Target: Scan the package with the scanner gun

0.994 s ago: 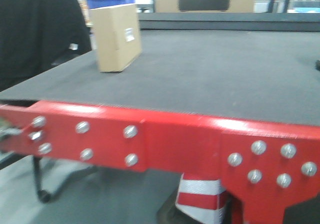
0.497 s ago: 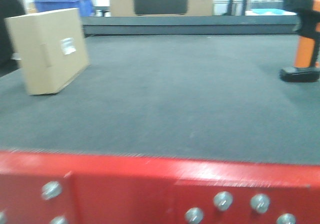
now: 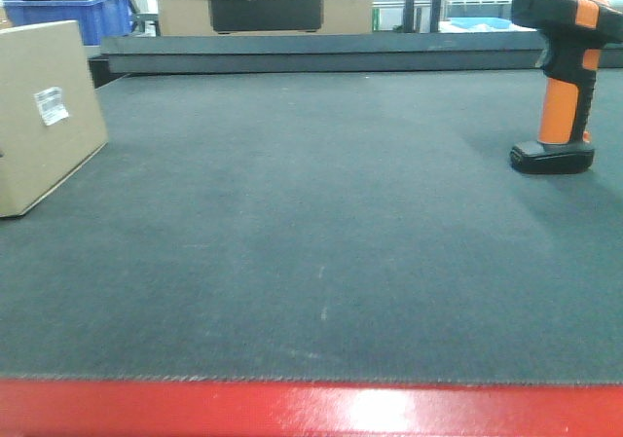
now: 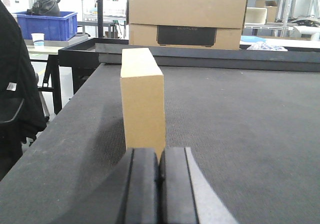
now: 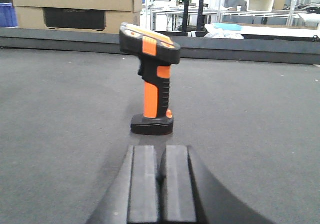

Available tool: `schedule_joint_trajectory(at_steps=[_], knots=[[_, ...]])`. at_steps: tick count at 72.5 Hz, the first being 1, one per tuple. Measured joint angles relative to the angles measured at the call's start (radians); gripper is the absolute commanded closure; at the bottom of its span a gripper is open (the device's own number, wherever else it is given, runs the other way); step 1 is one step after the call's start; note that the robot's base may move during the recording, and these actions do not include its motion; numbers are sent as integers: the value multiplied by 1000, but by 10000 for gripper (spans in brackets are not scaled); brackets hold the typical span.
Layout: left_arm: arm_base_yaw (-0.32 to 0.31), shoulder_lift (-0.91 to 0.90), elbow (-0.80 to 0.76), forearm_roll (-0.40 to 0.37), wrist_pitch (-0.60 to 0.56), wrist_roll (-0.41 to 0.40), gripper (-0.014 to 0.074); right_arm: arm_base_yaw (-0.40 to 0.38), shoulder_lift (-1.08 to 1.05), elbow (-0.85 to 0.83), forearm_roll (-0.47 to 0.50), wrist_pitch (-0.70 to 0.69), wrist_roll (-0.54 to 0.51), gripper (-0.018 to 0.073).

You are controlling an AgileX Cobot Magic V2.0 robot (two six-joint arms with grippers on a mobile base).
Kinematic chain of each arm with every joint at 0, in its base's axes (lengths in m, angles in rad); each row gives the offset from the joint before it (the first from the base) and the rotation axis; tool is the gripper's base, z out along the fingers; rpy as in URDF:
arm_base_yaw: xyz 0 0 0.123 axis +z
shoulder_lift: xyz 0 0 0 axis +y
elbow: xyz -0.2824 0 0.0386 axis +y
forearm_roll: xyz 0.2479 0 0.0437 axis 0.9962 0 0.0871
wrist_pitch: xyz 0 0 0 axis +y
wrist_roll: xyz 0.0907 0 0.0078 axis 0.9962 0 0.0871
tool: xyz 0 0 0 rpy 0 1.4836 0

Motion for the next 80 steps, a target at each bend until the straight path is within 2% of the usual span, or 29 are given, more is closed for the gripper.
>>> schedule_joint_trajectory(at_steps=[15,53,71,80], knots=[[41,0,0,0,0,0,690,0,0,0,0,0,0,727],[47,0,0,0,0,0,690,0,0,0,0,0,0,727],[88,0,0,0,0,0,690,0,0,0,0,0,0,727],[89,0,0,0,0,0,690,0,0,0,0,0,0,727]])
